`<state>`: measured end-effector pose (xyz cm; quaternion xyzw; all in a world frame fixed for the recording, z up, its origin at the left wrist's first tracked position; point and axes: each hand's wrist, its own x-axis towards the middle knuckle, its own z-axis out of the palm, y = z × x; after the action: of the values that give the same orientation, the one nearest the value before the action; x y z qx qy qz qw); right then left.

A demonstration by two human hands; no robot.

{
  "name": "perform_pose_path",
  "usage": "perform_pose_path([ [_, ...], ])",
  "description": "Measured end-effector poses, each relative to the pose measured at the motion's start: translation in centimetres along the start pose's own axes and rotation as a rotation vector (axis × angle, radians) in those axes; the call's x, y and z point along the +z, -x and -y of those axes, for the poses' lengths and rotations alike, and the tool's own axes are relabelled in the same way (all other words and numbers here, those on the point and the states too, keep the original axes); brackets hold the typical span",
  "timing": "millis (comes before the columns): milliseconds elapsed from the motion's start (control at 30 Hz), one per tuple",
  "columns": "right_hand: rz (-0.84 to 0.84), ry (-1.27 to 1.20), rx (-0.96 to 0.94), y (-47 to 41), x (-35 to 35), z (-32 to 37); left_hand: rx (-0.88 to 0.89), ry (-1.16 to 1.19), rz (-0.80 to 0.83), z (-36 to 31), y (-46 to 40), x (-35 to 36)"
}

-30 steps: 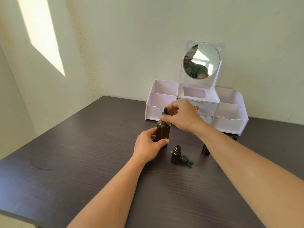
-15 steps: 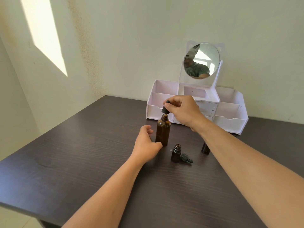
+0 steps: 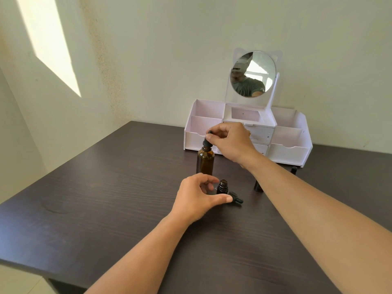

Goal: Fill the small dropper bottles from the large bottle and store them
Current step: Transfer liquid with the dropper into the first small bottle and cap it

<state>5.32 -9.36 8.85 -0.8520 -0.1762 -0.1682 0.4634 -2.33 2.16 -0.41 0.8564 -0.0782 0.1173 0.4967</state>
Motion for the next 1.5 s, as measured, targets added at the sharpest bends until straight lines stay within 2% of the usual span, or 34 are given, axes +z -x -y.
perform_pose_path([
  [133,0.006,0.002,-0.004,0.1,0.0,-0.1,0.053,-0.019,-0.035,0.1,-0.2,0.5],
  [400,-0.007,0.007,-0.011,-0.2,0.1,-0.3,0.038,0.002,-0.162,1.1,-1.2,0.9],
  [600,-0.026,-0.008,-0.020,-0.3,0.2,-0.3,0.023,-0.020,-0.194,1.5,-1.5,0.9],
  [1500,-0.052,0.041,-0.073,-0.2,-0.1,0.5,-0.001,0.004,-0.167,1.5,-1.2,0.7],
])
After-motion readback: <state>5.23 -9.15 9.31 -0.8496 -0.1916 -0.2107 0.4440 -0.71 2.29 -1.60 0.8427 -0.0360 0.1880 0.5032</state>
